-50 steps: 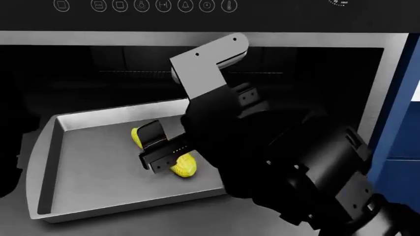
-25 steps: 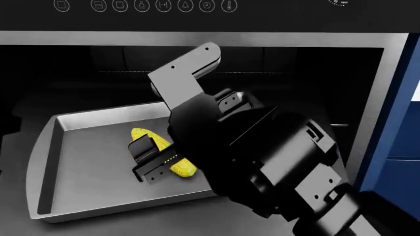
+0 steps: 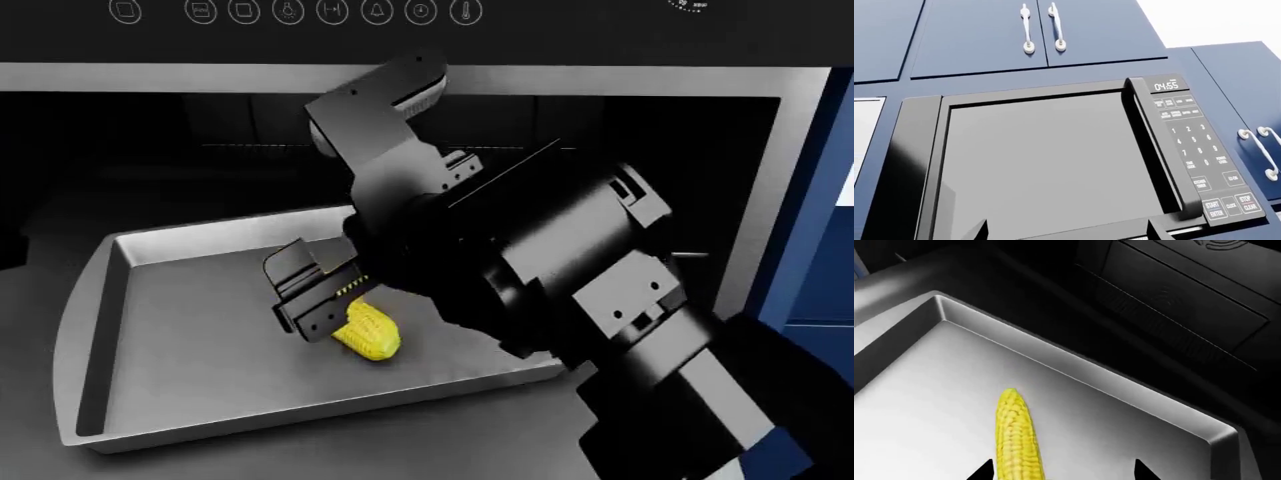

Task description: Pick the corn from the top rack in the oven and place it on the plate on the counter.

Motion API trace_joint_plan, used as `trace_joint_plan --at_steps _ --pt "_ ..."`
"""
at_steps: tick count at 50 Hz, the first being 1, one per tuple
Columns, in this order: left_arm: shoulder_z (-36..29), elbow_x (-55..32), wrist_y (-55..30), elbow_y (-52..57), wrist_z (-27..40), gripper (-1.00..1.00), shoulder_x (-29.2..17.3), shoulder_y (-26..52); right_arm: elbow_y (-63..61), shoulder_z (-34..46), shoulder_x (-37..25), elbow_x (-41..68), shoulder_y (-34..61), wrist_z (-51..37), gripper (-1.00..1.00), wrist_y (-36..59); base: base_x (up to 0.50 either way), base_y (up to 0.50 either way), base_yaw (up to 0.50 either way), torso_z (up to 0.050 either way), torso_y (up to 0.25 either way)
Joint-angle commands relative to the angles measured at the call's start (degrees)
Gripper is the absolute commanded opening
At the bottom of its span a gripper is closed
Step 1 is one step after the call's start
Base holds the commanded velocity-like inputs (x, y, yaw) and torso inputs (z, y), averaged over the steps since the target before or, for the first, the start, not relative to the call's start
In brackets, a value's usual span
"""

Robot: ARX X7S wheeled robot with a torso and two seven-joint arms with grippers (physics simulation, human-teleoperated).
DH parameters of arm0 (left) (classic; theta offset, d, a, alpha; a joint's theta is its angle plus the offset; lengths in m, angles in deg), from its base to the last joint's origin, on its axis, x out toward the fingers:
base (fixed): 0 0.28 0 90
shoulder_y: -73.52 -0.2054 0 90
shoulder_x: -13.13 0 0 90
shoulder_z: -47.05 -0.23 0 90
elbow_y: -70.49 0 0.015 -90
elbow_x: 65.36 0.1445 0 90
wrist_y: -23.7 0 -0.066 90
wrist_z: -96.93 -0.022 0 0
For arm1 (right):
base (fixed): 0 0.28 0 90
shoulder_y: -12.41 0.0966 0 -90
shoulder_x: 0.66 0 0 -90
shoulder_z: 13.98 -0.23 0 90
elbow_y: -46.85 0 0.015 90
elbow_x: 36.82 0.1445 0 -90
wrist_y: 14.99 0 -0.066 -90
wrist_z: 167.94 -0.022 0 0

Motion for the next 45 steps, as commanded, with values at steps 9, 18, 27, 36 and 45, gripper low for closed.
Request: trace_joint_plan --at_steps 9,18,27,36,45 --pt "0.4 0.7 -0.3 0.0 0.0 1.0 0.1 -1.1 4.4 2.1 0.6 -0.4 1.2 4.1 1.0 1.3 0.0 0.0 0.0 0.0 0.0" --pt "0.0 1.4 0.1 0.0 0.0 1.0 -0.2 -1.4 2.3 4.9 0.8 -0.6 0.9 5.1 1.0 3.5 0.0 0.0 0.0 0.0 0.0" --pt "-1.5 1.9 1.2 0.0 0.0 1.0 -1.0 -0.5 3.1 5.5 1.3 -1.1 1.1 5.8 1.0 3.1 0.0 0.0 0.0 0.0 0.0" --pt "-2.2 1.3 1.7 0.0 0.0 1.0 -1.3 0.8 4.3 5.6 2.0 -1.3 0.8 5.5 1.0 2.5 0.0 0.0 0.0 0.0 0.0" --pt "-2.6 1.4 2.0 0.0 0.0 1.0 -1.5 1.2 4.0 5.4 1.8 -0.9 -1.0 4.2 1.0 2.3 0.0 0.0 0.0 0.0 0.0"
